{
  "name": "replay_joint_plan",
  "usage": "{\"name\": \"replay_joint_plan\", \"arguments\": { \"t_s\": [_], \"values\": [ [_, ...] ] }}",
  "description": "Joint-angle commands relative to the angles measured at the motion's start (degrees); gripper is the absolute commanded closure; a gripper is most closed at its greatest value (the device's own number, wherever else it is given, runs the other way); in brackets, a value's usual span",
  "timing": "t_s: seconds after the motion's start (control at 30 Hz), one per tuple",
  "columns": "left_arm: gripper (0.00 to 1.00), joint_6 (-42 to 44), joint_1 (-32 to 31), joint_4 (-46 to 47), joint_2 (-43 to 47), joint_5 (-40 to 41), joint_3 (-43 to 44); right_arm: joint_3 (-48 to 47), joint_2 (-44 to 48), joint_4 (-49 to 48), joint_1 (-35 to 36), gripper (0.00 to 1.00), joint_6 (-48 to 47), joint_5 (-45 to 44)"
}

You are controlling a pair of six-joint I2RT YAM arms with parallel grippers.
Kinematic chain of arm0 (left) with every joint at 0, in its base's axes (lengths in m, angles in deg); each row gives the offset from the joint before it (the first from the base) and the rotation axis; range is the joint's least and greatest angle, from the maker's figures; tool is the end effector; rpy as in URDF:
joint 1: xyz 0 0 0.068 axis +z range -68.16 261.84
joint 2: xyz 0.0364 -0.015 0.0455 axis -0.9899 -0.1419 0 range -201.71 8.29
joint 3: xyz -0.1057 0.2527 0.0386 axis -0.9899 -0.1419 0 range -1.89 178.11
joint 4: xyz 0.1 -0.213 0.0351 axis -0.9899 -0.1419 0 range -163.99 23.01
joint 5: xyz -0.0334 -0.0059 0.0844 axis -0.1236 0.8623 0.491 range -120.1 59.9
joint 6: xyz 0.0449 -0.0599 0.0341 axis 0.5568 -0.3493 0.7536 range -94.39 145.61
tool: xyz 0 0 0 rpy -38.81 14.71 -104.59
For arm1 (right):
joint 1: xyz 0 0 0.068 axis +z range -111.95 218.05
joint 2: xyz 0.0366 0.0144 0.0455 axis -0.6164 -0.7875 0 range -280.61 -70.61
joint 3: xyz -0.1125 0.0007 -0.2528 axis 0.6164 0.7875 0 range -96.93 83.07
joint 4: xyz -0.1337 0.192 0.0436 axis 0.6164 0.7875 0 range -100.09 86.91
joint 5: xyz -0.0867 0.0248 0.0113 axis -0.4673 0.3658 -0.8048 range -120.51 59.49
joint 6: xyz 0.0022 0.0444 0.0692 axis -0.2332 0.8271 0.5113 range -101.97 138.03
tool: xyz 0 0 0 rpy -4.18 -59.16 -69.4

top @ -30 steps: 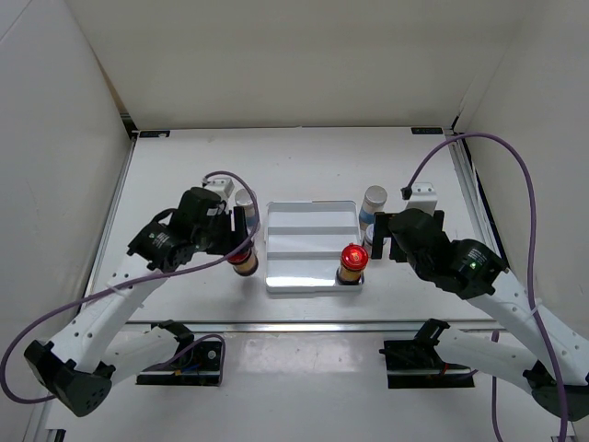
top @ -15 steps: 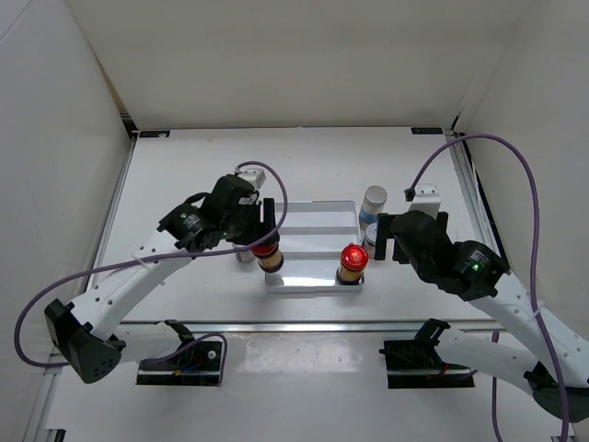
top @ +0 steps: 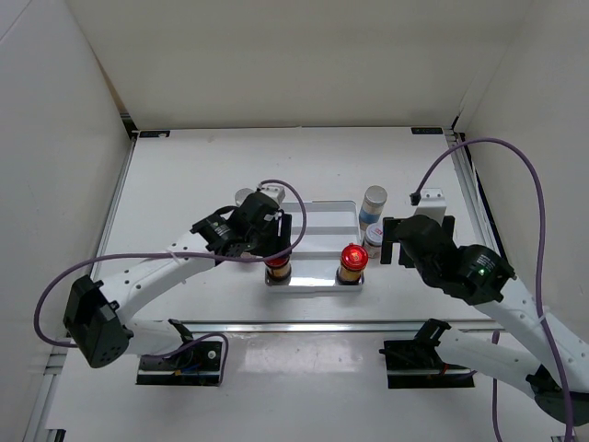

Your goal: Organize the condiment bottles

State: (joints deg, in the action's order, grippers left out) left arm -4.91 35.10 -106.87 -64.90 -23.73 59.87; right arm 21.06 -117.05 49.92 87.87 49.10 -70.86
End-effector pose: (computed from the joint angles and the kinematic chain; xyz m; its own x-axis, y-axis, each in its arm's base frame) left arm 0.1844 -0.1843 0.2719 -0.8042 0.1181 -0.5825 0.3109 0.9189 -0.2429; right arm 0.1146 0.0638 0.3347 -0.5333 -0.0222 -0.8456 -0.0102 0.9998 -0.0197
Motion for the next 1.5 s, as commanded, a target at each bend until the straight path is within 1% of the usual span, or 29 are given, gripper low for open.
{"name": "replay_joint_plan", "arguments": {
  "t_s": [0.0,0.1,0.17,0.2,0.23,0.3,0.37,0.4,0.43,0.53,0.57,0.6,0.63,0.7,0.73,0.8,0.83,0.93,1.07,1.1,1.2,1.33,1.37,1.43,1.47],
  "values": [
    [0.87,-0.15,-0.89,5.86,-0.28,2.07,0.56,0.84,0.56,0.37,-0.25,0.00,0.92,-2.87],
    [0.75,0.37,-1.42,6.39,-1.60,2.07,0.56,1.37,-1.37,0.37,-0.25,0.00,1.97,-4.28],
    [0.57,1.07,-1.42,6.39,-2.13,2.07,1.26,1.99,-3.30,0.37,-0.25,0.00,2.59,-4.29],
    [0.44,1.08,-1.95,6.39,-2.13,2.07,1.78,2.51,-4.01,0.37,-0.77,0.00,2.59,-4.29],
    [0.23,1.08,-1.95,6.39,-2.74,2.07,1.79,2.52,-5.58,0.37,-0.78,0.00,2.59,-4.29],
    [0.14,1.61,-1.95,6.39,-2.75,2.07,2.93,2.52,-8.04,0.37,-1.92,0.00,3.30,-3.51],
    [0.00,2.22,-1.95,6.39,-2.75,2.07,3.46,1.38,-9.81,-0.24,-2.88,0.00,3.30,-2.71],
    [0.00,2.83,-1.95,6.39,-2.05,2.68,4.76,1.37,-11.64,-1.46,-4.28,0.00,3.30,-0.71],
    [0.00,2.84,-1.95,6.39,-2.05,2.68,4.78,1.37,-12.53,-2.34,-5.08,0.00,2.43,-0.69],
    [0.00,5.73,-1.95,4.38,0.23,3.21,8.80,0.85,-16.48,-6.03,-9.64,0.00,-0.47,5.80],
    [0.00,7.30,-1.95,3.76,0.76,4.60,9.78,0.85,-17.54,-6.65,-12.35,0.00,-0.48,7.73],
    [0.00,8.36,-1.95,3.23,2.16,5.31,10.66,0.85,-19.64,-7.35,-13.60,0.00,-1.35,11.41],
    [0.00,9.42,-1.95,2.71,3.04,6.10,11.27,0.85,-20.62,-8.93,-14.74,0.00,-2.49,13.18],
    [0.00,13.28,-1.95,1.65,6.11,9.79,11.81,0.85,-23.25,-10.69,-16.95,0.00,-4.08,16.78],
    [0.00,14.51,-1.95,1.65,7.35,13.98,10.33,0.33,-25.00,-12.35,-18.00,0.00,-5.65,20.28],
    [0.00,17.24,-1.17,1.65,10.85,18.22,7.95,-0.21,-27.03,-12.98,-18.70,0.00,-5.67,22.33],
    [0.00,18.21,1.02,1.65,11.83,20.67,6.55,-1.08,-28.00,-12.99,-18.71,0.00,-6.28,22.86],
    [0.00,21.64,4.80,1.65,14.73,24.37,1.10,-2.40,-31.43,-13.51,-19.32,0.00,-6.28,22.87],
    [0.00,22.70,6.84,3.30,17.19,26.67,-5.23,-3.11,-36.00,-14.13,-20.37,0.00,-6.28,22.26],
    [0.00,22.70,6.84,4.27,18.07,26.68,-7.85,-3.72,-36.62,-14.13,-20.38,0.00,-6.28,22.25],
    [0.00,22.17,7.37,6.73,21.33,24.57,-10.50,-3.72,-38.37,-14.13,-21.52,0.00,-6.28,22.25],
    [0.00,22.79,7.89,9.12,22.04,24.56,-11.57,-3.72,-40.31,-15.45,-22.83,0.08,-6.28,22.78],
    [0.00,22.79,7.89,9.12,20.56,24.57,-11.57,-3.20,-40.31,-16.23,-22.84,0.08,-6.81,22.78],
    [0.00,22.79,7.89,9.12,19.41,24.57,-11.04,-3.20,-40.84,-16.85,-22.84,0.15,-6.81,23.31],
    [0.00,22.79,7.89,9.12,18.70,24.57,-11.04,-3.20,-40.84,-17.55,-23.36,0.20,-6.81,23.31]
  ]
}}
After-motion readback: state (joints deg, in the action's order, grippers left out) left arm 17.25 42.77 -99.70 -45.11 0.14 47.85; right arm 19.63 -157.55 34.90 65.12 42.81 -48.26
